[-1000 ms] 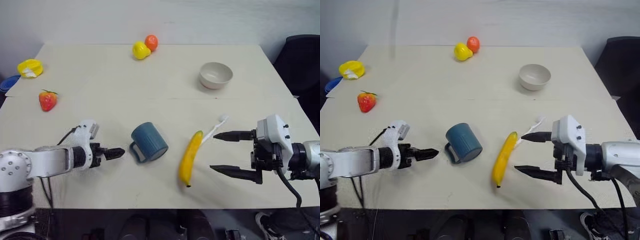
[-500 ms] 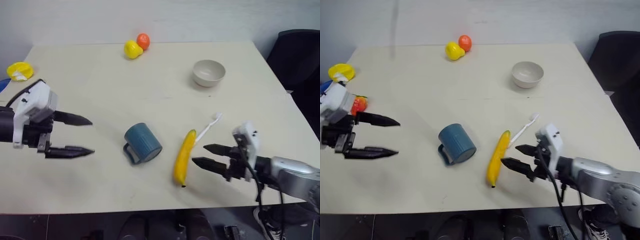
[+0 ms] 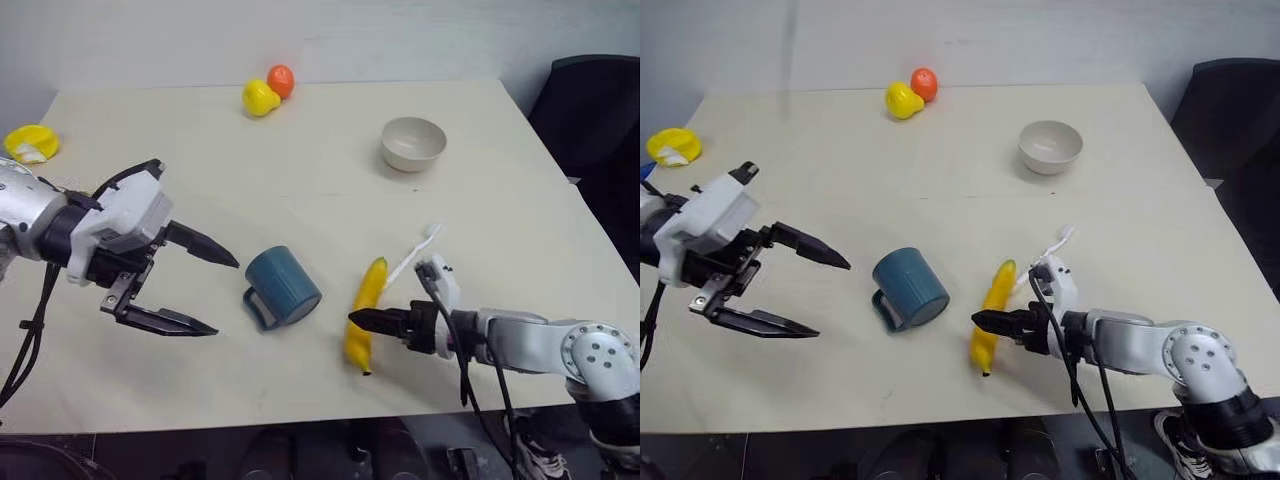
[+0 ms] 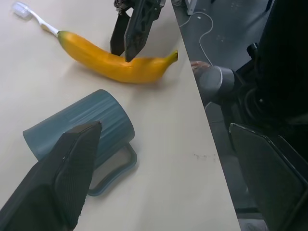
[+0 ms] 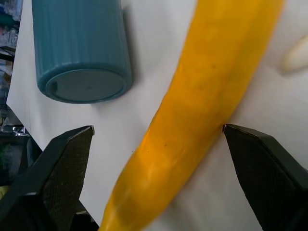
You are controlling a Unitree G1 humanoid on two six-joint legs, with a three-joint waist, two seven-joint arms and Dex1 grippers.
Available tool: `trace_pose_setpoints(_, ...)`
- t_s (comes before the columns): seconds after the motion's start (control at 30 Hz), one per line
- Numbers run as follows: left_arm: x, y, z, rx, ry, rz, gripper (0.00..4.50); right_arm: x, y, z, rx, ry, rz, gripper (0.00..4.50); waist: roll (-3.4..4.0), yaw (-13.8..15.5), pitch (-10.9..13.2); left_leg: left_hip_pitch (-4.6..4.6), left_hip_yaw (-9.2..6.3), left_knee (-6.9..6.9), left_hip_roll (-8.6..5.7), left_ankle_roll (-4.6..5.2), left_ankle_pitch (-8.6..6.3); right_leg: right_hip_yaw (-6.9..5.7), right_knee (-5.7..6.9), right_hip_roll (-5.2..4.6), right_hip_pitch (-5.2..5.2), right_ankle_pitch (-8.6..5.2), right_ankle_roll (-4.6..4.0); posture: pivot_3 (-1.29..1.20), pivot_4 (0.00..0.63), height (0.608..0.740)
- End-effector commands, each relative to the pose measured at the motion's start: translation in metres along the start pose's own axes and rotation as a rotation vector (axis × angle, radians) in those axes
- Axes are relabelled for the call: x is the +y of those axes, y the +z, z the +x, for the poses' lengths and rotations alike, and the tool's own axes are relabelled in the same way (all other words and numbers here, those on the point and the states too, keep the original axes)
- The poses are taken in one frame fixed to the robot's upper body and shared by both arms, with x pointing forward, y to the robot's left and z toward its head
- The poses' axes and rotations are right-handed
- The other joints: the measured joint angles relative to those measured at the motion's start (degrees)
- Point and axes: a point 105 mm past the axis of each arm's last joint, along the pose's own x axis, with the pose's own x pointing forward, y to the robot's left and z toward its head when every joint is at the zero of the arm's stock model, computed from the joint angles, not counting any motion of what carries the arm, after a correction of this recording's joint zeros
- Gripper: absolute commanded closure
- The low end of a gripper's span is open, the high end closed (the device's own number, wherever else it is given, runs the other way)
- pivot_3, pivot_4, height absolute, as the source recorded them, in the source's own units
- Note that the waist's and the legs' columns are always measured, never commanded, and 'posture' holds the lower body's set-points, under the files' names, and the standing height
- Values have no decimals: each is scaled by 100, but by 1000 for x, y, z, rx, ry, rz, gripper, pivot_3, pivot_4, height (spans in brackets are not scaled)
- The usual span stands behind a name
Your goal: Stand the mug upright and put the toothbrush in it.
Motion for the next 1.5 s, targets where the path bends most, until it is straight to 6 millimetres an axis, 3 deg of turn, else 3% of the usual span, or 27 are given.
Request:
trace_pose_setpoints(0.03,3,5,-3,5,17,34,0,-6,-1,12,21,-19,-12,35,-3,-8,-1,-1,2,0,1,2,-1,2,0,0,-2,0,0,0,150,740)
trace_pose_setpoints(0.07,3,6,-3,2,17,39,0,-10,1,15,18,-33,-12,35,-7,-16,-4,-1,4,1,1,3,-2,3,-1,0,-2,1,1,0,150,740)
trace_pose_setpoints(0.17,4,6,-2,1,22,43,0,-13,3,18,16,-43,-21,646,-16,-19,-9,1,5,2,11,5,-3,7,0,-1,-1,2,2,0,150,740)
trace_pose_setpoints(0.37,10,5,-1,-4,45,57,0,-7,0,16,9,0,-54,2665,-16,-13,-9,2,6,4,23,9,-5,13,3,0,-1,3,4,0,150,740)
trace_pose_setpoints(0.43,13,5,1,-15,47,66,0,-7,2,12,-10,-3,-69,2932,-16,-1,-9,1,7,4,20,10,-6,12,2,2,-1,3,4,0,150,740)
trace_pose_setpoints(0.5,16,6,5,-28,48,77,0,-4,8,6,-49,7,-72,2932,-16,8,-9,1,8,4,20,14,-8,13,0,2,-1,3,4,0,150,740)
trace_pose_setpoints(0.6,20,8,11,-62,41,95,0,10,33,-19,-186,37,-91,2932,-16,31,-9,-10,10,6,21,17,-10,13,-1,-1,-10,5,7,0,150,740)
trace_pose_setpoints(0.67,25,13,19,-103,30,113,0,17,57,-54,-337,35,-127,2932,-15,58,-9,-41,12,23,17,18,-10,15,2,-4,-39,11,16,0,150,740)
trace_pose_setpoints(0.73,29,16,26,-131,19,125,0,11,71,-83,-438,-38,-164,2932,-14,98,-8,-94,8,60,6,20,-10,14,11,-7,-79,18,26,0,150,740)
trace_pose_setpoints(0.83,32,18,36,-162,-1,142,0,-38,75,-128,-535,-342,-157,2932,-25,128,-14,-104,10,90,-4,33,-24,8,9,-2,-69,20,29,0,150,740)
trace_pose_setpoints(0.97,35,20,47,-190,-27,157,0,-94,51,-180,-531,-695,-134,2932,-25,195,-14,-102,25,98,-8,44,-32,24,4,-3,-64,31,41,0,150,740)
trace_pose_setpoints(1.03,37,21,51,-203,-40,167,0,-102,43,-188,-526,-742,-137,2932,-23,177,-13,-98,34,105,-10,50,-34,34,5,-1,-60,40,46,0,150,740)
trace_pose_setpoints(1.2,40,26,59,-231,-72,189,0,-126,33,-186,-541,-836,-137,2932,-24,15,-12,-69,37,104,-4,66,-35,91,-16,20,-20,75,48,0,150,740)
trace_pose_setpoints(1.37,43,31,59,-248,-55,204,0,-124,32,-186,-515,-813,-174,1303,-22,25,-12,-74,44,102,-6,70,-36,108,-9,24,-36,76,51,0,150,740)
trace_pose_setpoints(1.47,46,32,53,-262,13,179,0,-110,45,-194,-486,-817,-297,345,-22,37,-12,-82,47,104,-6,73,-36,112,-7,19,-52,77,53,0,150,740)
trace_pose_setpoints(1.5,47,30,48,-269,54,144,0,-98,52,-195,-475,-794,-355,345,-19,39,-10,-83,52,106,-7,76,-35,118,-6,18,-60,79,56,0,150,740)
